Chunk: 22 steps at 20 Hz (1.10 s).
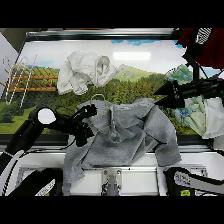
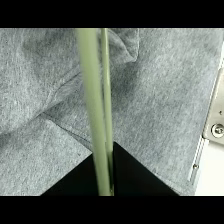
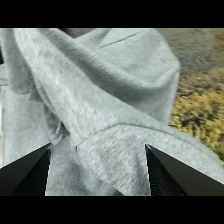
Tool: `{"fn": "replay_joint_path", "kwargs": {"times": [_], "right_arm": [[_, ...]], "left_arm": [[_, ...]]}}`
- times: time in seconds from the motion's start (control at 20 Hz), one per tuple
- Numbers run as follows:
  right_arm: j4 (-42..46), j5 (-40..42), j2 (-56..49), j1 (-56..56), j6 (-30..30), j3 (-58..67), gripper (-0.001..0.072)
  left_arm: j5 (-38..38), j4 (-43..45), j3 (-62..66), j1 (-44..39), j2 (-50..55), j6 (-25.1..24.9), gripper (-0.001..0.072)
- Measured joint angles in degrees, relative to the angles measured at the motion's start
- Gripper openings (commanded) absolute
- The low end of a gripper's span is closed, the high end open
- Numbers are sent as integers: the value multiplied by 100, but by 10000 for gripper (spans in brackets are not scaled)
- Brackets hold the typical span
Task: Fold the clothes and pants, and hang the long-sleeved shirts on hangers.
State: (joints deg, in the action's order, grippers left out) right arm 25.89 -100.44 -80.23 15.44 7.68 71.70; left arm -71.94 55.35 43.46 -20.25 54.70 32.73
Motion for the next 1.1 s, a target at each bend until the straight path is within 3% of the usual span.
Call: {"fn": "replay_joint_path", "kwargs": {"times": [0.2,0.4,1.1], "right_arm": [[-232,-341,-584,-92,-798,-35,631],[-422,-444,-922,-378,-1167,-44,631],[-726,-470,-1207,-1191,-1261,-46,631]], "left_arm": [[2,2,0,0,0,2,12],[17,0,0,0,0,15,12],[17,7,0,0,0,-2,12]]}}
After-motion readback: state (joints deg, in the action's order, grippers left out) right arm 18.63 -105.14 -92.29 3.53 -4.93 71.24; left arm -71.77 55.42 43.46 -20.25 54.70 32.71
